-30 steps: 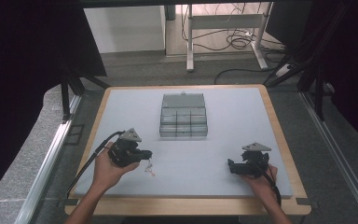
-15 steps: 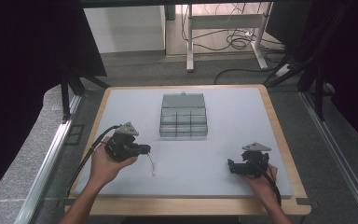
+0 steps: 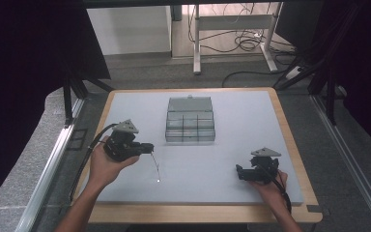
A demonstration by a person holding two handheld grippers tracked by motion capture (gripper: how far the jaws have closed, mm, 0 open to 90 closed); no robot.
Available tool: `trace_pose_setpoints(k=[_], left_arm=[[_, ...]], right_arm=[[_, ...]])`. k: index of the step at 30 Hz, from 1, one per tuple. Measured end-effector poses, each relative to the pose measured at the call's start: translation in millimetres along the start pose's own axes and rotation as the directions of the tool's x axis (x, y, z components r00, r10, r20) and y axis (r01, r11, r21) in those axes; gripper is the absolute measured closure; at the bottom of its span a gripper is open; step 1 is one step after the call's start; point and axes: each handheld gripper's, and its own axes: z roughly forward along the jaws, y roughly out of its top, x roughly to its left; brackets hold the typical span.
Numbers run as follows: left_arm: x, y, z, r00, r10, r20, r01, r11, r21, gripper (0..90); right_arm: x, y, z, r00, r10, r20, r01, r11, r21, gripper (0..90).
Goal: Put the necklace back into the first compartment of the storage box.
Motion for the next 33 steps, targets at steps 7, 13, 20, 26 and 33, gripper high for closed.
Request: trace_pose_setpoints(k=[7, 13, 20, 26, 33], left_arm=[[5.4, 8.8, -11.3, 0.9999, -0.016, 0.005, 0.016, 0.9992, -0.036, 89.0], [9.4, 14.6, -16.2, 0.9997, -0.026, 0.001, 0.026, 0.9984, -0.05, 89.1], [11.4, 25.7, -23.8, 0.9998, -0.019, -0.009, 0.019, 0.9978, -0.064, 89.0], [12.9, 33.0, -26.2, 0.9997, -0.021, -0.016, 0.019, 0.9978, -0.064, 89.0], [15.6, 40.2, -26.1, 0.9996, -0.021, -0.019, 0.019, 0.9978, -0.064, 89.1]], right_arm=[[0.1, 0.0, -0.1, 1.0, 0.002, 0.0, -0.002, 1.0, 0.0, 2.9], [0.1, 0.0, -0.1, 1.0, 0.002, -0.001, -0.002, 1.0, 0.0, 2.8], [0.1, 0.0, -0.1, 1.0, 0.002, 0.0, -0.002, 1.0, 0.0, 2.8], [0.1, 0.0, -0.1, 1.0, 0.002, 0.0, -0.002, 1.0, 0.001, 2.8], [0.0, 0.0, -0.1, 1.0, 0.001, 0.0, -0.001, 1.0, 0.001, 2.9]])
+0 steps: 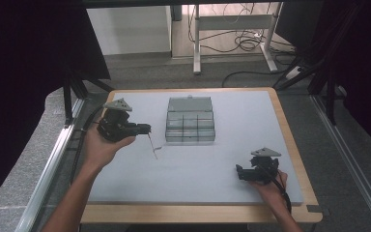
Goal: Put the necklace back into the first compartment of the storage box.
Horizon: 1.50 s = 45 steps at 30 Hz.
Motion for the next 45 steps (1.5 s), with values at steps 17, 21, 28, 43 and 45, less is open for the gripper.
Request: trace_pose_setpoints(k=[17, 21, 28, 43, 45], left_arm=[[6.4, 21.9, 6.9, 1.0, -0.001, -0.01, 0.001, 1.0, 0.008, 89.1], [7.7, 27.0, 7.5, 0.9999, 0.0, -0.012, 0.0, 1.0, 0.007, 89.1], [12.1, 36.2, 7.6, 0.9998, -0.009, -0.02, 0.009, 1.0, -0.002, 89.1], [20.5, 54.4, 14.6, 0.9995, -0.008, -0.03, 0.009, 0.9999, 0.006, 89.1], [21.5, 57.7, 15.7, 0.9994, -0.015, -0.033, 0.015, 0.9999, 0.007, 89.1]], right_arm=[[-0.1, 0.0, 0.1, 1.0, 0.001, -0.001, -0.001, 1.0, 0.0, 2.8], [-0.1, 0.0, 0.1, 1.0, 0.001, -0.001, -0.001, 1.0, 0.0, 2.8], [-0.1, 0.0, 0.1, 1.0, 0.002, -0.002, -0.002, 1.0, -0.001, 2.8], [-0.3, 0.1, 0.2, 1.0, 0.0, -0.003, 0.0, 1.0, -0.001, 2.8], [-0.4, 0.0, 0.3, 1.0, 0.0, -0.004, 0.0, 1.0, -0.001, 2.8]])
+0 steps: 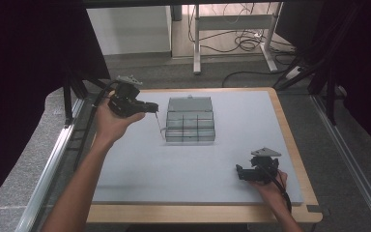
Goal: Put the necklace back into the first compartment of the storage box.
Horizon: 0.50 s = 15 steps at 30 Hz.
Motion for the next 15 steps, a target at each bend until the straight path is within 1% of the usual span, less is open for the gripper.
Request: trace_pose_setpoints(k=[8, 15], left_arm=[[0.8, 17.7, 4.1, 0.9999, 0.013, -0.008, -0.013, 0.9999, -0.003, 89.1], [2.2, 28.1, 10.2, 0.9999, 0.008, -0.008, -0.009, 0.9999, -0.009, 89.1]], right_arm=[[-0.1, 0.3, 0.0, 1.0, 0.0, -0.002, 0.0, 1.0, 0.002, 2.7], [-0.3, 0.3, -0.2, 1.0, 0.0, -0.003, 0.0, 1.0, 0.004, 2.7]])
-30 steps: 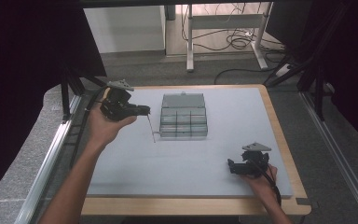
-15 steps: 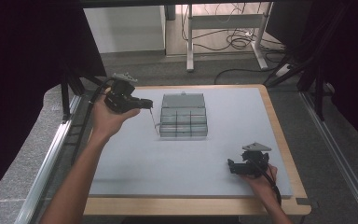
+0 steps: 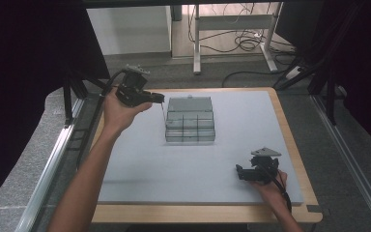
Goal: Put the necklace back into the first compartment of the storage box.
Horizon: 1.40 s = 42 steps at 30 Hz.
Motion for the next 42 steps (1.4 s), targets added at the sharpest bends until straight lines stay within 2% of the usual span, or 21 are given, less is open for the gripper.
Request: trace_pose_setpoints(k=[12, 19, 26, 42], left_arm=[[7.5, 9.9, 20.1, 0.9998, -0.015, -0.014, 0.016, 0.9998, 0.011, 89.1], [12.5, 13.4, 31.5, 0.9997, -0.011, -0.022, 0.012, 0.9992, 0.037, 89.1], [19.8, 12.1, 44.2, 0.9987, -0.027, -0.043, 0.029, 0.9989, 0.036, 89.1], [35.8, 15.6, 64.3, 0.9971, -0.057, -0.051, 0.059, 0.9976, 0.036, 89.1]], right_arm=[[-0.3, 0.1, 0.2, 1.0, -0.003, -0.001, 0.003, 1.0, 0.0, 2.6], [-0.3, 0.0, 0.5, 1.0, -0.003, -0.001, 0.003, 1.0, -0.003, 2.6], [-0.3, 0.0, 0.6, 1.0, -0.003, -0.001, 0.003, 1.0, -0.004, 2.6], [-0.5, 0.0, 0.6, 1.0, -0.004, -0.003, 0.004, 1.0, -0.004, 2.7]])
